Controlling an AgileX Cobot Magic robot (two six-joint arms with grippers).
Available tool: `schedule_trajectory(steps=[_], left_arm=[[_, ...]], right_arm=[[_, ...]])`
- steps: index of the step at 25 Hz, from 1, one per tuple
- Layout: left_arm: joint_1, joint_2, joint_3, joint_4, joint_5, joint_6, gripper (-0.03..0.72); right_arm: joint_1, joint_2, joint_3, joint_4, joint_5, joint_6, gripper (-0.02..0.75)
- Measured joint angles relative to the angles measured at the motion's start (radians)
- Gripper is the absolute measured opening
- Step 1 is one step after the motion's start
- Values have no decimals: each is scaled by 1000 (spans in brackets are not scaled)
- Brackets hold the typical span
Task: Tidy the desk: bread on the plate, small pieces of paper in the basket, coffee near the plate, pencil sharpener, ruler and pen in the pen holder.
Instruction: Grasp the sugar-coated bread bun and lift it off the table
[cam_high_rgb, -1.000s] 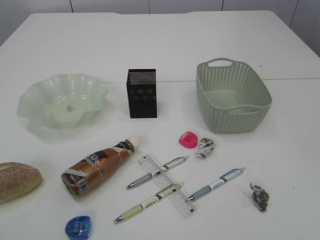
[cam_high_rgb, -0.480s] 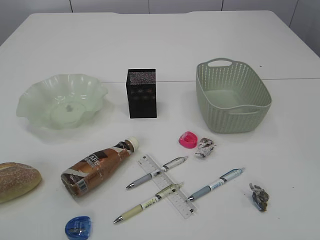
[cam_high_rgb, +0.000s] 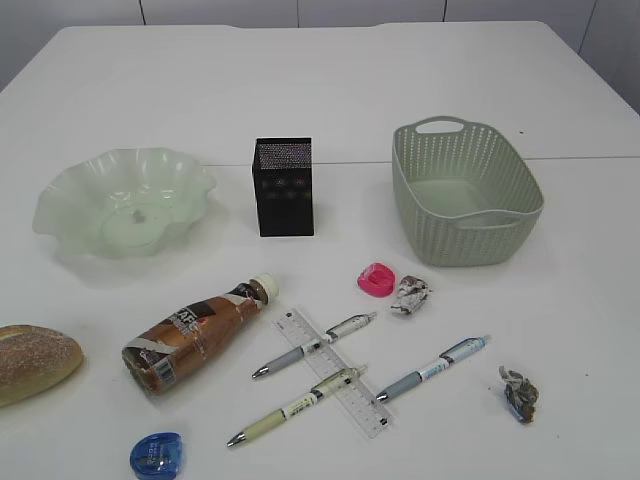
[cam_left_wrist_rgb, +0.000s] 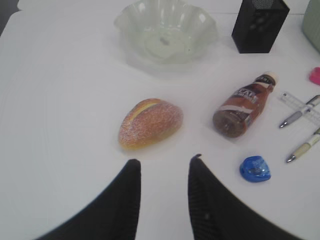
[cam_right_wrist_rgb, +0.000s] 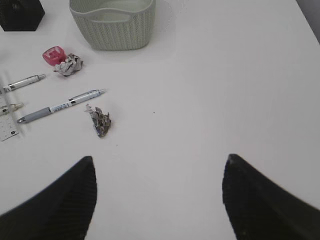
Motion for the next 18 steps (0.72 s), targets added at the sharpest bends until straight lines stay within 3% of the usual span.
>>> schedule_trajectory(steps=[7, 13, 18], left_arm=[[-39, 245, -122, 112, 8, 17, 257], [-95, 521, -227, 195, 3, 20, 413], [-235, 717, -309, 365, 4, 20, 508]], right_arm=[[0, 182, 0, -7, 0, 41, 577], [0, 404, -29, -26, -9, 122, 577], [0, 602, -140, -26, 14, 160, 577]])
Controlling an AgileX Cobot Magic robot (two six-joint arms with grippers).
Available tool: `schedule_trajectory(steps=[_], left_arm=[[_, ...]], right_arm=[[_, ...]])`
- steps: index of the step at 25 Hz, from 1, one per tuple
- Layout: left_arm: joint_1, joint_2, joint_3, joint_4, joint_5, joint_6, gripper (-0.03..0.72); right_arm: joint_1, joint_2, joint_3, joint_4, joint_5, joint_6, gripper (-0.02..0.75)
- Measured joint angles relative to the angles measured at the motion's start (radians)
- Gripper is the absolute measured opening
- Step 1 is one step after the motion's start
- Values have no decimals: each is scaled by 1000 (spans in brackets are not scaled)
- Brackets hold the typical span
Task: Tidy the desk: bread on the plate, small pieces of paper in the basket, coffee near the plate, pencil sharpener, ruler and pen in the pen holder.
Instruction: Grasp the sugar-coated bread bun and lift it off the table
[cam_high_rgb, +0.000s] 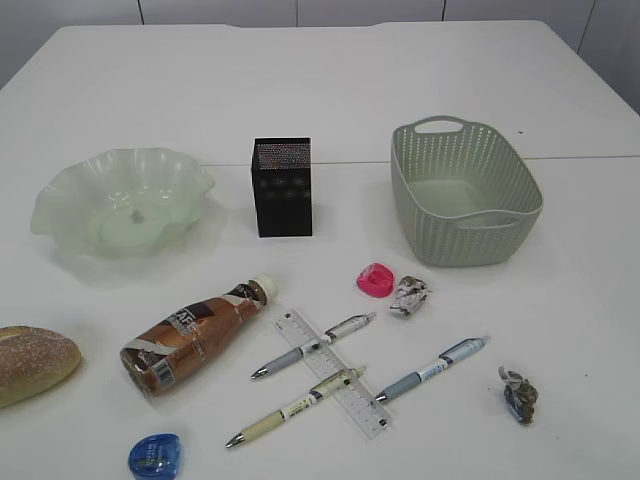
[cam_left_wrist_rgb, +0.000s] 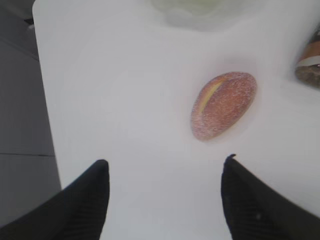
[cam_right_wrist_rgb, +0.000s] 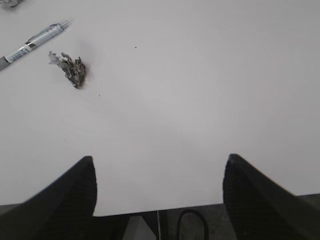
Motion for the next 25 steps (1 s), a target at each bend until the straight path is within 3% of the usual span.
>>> schedule_trajectory(steps=[6, 10, 18, 22, 25], left_arm=[[-199, 203, -41, 266, 20, -38, 538], [-269, 317, -41, 398, 2, -49, 551], [-280, 424, -41, 619, -68, -77, 543], [-248, 424, -41, 634, -176, -123, 533], [-186, 424, -46, 586, -227, -86, 533]], right_arm=[[0, 221, -159, 24, 65, 14, 577], [0, 311, -230, 63, 67, 14, 577], [0, 375, -259, 87, 69, 14, 577], [0, 398, -259, 98, 69, 14, 577], [0, 402, -259, 104, 69, 14, 577]])
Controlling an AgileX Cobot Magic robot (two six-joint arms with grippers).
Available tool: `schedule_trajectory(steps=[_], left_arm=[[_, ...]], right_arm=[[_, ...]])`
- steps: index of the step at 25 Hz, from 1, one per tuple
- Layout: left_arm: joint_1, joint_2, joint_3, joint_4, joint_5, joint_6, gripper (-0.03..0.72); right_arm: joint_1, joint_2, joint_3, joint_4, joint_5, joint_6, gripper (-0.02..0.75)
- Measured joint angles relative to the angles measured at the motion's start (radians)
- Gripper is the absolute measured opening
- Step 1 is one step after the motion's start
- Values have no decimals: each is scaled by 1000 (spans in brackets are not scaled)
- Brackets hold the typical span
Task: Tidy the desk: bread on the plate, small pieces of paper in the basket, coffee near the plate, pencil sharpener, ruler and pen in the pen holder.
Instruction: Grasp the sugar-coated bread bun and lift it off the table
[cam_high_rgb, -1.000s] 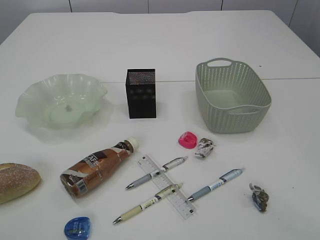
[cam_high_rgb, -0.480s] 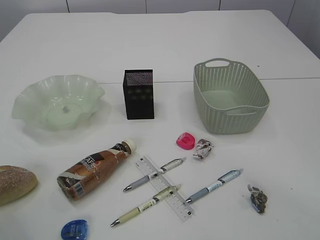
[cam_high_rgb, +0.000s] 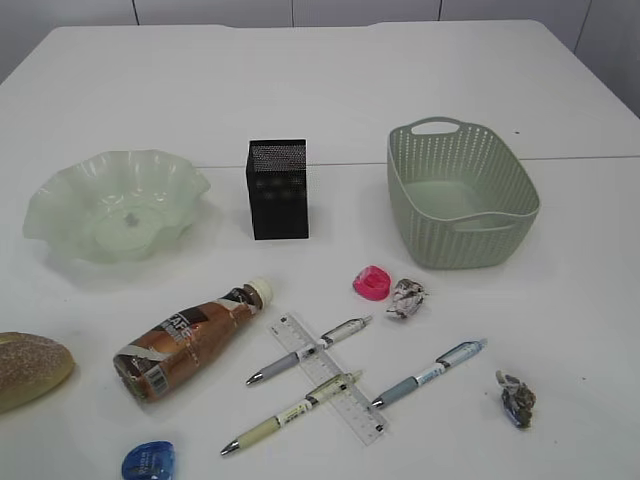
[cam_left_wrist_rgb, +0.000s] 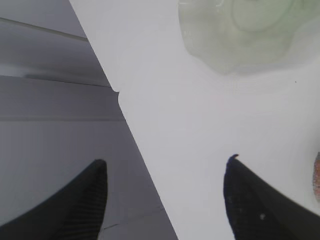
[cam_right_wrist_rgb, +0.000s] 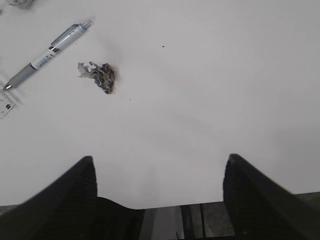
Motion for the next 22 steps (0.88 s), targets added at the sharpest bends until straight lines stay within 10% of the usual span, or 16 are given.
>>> schedule_trajectory(steps=[22], left_arm=[[293, 421, -245, -797, 89, 688, 533]], right_arm=[[0, 92, 0, 110, 0, -37, 577]])
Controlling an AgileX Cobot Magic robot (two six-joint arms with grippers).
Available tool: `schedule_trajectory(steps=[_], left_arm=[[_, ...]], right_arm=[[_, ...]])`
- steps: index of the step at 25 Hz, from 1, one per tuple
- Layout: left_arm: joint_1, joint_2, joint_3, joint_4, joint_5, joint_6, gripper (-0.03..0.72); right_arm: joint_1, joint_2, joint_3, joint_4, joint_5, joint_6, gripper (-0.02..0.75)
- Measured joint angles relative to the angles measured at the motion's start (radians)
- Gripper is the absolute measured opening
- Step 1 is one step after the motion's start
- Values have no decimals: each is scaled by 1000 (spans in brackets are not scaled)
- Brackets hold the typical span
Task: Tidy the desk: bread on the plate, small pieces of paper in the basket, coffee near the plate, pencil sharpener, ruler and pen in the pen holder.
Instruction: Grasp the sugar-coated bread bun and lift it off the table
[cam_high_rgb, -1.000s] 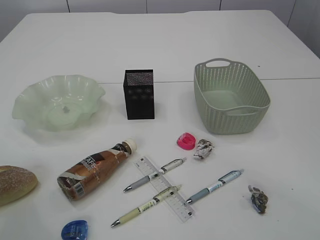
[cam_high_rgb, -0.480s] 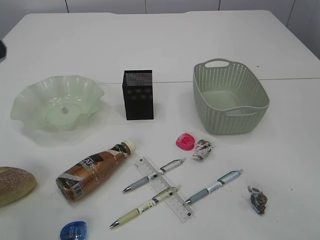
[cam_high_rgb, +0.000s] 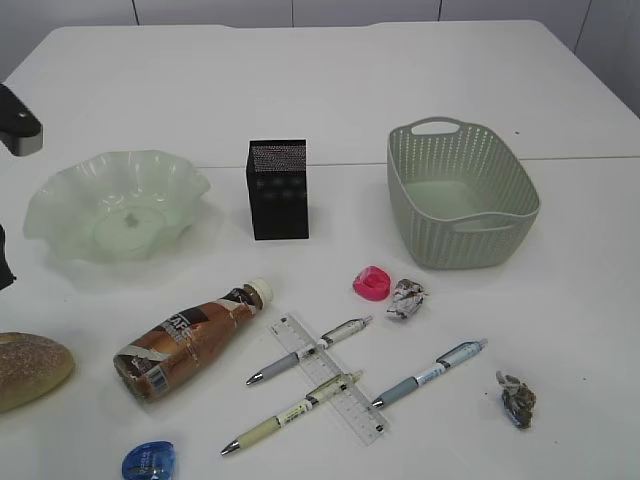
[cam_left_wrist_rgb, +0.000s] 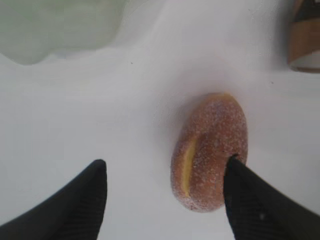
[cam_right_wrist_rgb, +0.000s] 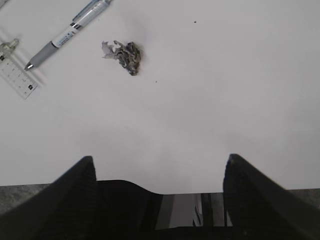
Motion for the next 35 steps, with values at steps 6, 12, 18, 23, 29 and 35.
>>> schedule_trajectory(steps=[6, 12, 18, 23, 29, 35], left_arm=[[0, 5, 0, -84, 69, 16, 532], [0, 5, 0, -120, 79, 10, 533], [0, 5, 62, -93, 38, -49, 533], [0, 7, 108, -29, -39, -87, 568], [0, 14, 112, -10, -52, -107, 585], [0, 15, 119, -53, -52, -124, 584]], right_arm=[[0, 0, 0, 0, 0, -2, 577], [0, 0, 0, 2, 0, -3, 577], [0, 0, 0, 2, 0, -5, 577], [0, 0, 0, 2, 0, -9, 577], [0, 0, 0, 2, 0, -24, 577], [0, 0, 0, 3, 0, -31, 577]])
